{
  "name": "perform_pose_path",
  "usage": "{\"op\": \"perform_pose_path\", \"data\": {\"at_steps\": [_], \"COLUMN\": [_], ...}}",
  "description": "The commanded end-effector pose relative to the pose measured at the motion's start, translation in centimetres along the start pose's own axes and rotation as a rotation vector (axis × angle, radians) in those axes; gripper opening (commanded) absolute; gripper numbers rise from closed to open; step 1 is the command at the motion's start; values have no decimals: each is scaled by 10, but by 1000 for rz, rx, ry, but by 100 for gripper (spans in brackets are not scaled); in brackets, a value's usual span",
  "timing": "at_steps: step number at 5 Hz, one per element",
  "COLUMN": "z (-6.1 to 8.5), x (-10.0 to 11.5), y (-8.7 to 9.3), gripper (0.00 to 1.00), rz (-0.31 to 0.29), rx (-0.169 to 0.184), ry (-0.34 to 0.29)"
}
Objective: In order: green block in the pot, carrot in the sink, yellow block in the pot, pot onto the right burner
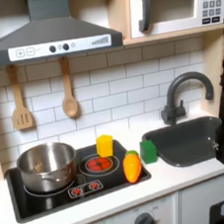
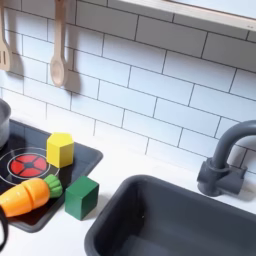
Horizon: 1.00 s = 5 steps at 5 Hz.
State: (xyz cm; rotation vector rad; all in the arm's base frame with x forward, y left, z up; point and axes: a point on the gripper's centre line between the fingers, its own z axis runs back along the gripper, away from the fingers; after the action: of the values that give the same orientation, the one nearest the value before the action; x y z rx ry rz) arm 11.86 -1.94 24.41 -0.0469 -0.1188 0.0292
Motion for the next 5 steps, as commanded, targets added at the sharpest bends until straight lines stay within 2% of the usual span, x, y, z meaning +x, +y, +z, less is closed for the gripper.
{"op": "perform_pose_path", "data": {"at_steps": [1, 3, 5], "z": [0, -12, -32], "x": [0, 24, 50], "y": [0, 9, 23], "gripper": [100, 100, 100], "rz": [0, -6, -31], "rx": [0, -15, -26], "ry": [0, -6, 13]}}
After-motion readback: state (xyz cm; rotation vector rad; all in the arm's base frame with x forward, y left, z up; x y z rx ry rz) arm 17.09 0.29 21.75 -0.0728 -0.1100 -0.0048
